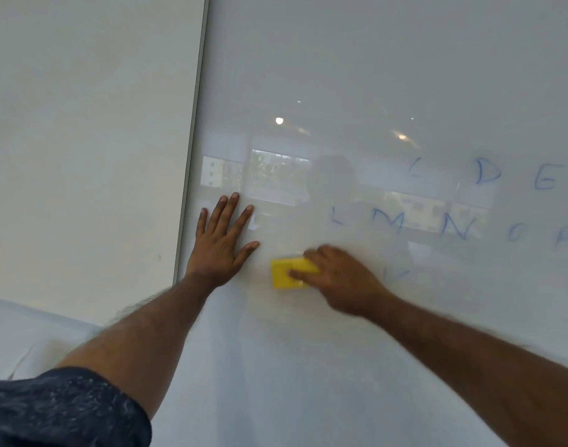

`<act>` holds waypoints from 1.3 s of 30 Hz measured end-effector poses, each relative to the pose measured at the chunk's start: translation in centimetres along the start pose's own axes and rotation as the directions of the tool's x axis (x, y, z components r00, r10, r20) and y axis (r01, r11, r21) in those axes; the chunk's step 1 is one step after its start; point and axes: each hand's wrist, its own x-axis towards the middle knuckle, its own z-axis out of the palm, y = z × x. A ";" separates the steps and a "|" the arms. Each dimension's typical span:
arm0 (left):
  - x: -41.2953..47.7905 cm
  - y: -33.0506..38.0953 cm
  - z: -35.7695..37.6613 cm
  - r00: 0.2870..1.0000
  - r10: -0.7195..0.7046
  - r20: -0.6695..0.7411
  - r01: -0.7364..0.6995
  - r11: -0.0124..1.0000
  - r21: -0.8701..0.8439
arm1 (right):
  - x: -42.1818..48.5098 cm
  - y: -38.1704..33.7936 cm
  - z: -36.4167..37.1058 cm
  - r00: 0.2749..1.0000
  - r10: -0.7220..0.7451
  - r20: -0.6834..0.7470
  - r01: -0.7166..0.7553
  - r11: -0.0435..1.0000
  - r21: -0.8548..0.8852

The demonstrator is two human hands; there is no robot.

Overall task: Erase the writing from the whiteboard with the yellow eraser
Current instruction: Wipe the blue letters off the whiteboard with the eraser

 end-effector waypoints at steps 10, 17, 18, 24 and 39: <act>-0.4 0.7 -2.4 0.993 -0.038 0.109 0.042 0.998 -0.036 | -1.8 0.3 -1.7 0.980 0.198 -0.017 -0.197 0.980 0.031; 0.5 1.4 -3.8 0.989 -0.035 0.143 0.027 0.998 0.054 | -2.6 5.5 -5.2 0.944 0.309 -0.115 -0.317 0.947 -0.059; 1.0 1.5 -4.0 0.990 -0.014 0.137 0.004 0.998 0.068 | -2.0 6.5 -6.1 0.907 0.391 -0.157 -0.402 0.915 -0.040; 6.2 4.2 -4.6 0.986 0.063 0.154 -0.069 0.997 0.038 | -1.9 3.1 -3.9 0.915 0.384 -0.120 -0.385 0.923 0.019; 4.0 3.7 -1.5 0.993 0.076 0.094 -0.078 0.997 0.022 | -0.7 3.0 -2.6 0.938 0.310 -0.154 -0.307 0.951 0.045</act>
